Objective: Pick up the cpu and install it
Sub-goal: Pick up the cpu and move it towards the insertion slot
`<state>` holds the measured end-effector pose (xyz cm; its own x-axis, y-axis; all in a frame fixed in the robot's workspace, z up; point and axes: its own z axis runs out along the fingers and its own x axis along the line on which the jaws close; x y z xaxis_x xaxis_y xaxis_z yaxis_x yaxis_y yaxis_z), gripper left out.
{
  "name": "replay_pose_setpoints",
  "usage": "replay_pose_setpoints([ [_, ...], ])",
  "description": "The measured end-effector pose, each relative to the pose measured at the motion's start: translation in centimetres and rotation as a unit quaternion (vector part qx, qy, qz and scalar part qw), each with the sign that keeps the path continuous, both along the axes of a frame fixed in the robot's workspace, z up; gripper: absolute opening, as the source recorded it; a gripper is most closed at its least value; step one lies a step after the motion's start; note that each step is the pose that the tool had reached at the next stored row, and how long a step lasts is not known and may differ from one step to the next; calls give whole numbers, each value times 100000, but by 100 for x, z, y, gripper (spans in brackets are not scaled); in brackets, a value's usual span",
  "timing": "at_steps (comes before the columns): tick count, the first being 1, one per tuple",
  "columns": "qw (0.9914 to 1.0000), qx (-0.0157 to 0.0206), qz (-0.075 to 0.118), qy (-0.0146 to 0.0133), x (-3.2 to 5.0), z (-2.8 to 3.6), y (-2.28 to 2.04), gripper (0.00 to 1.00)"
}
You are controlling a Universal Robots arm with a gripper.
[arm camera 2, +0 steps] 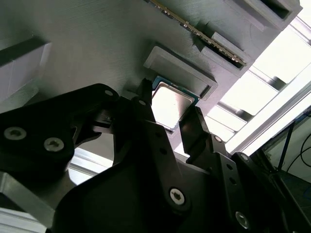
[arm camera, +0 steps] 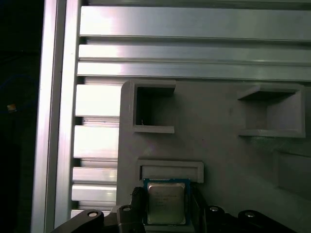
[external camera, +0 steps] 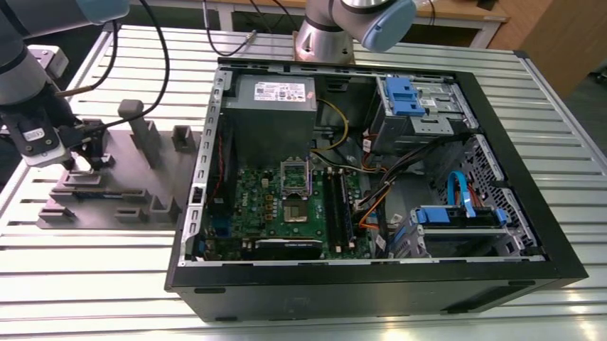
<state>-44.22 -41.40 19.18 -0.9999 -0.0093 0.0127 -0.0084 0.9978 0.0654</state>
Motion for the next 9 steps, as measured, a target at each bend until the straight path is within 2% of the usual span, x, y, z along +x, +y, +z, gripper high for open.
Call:
replay_pose_setpoints([
  [8, 100000, -2, -2, 3, 0, 18, 0, 47],
  [9, 100000, -1, -1, 4, 0, 36, 0, 47],
])
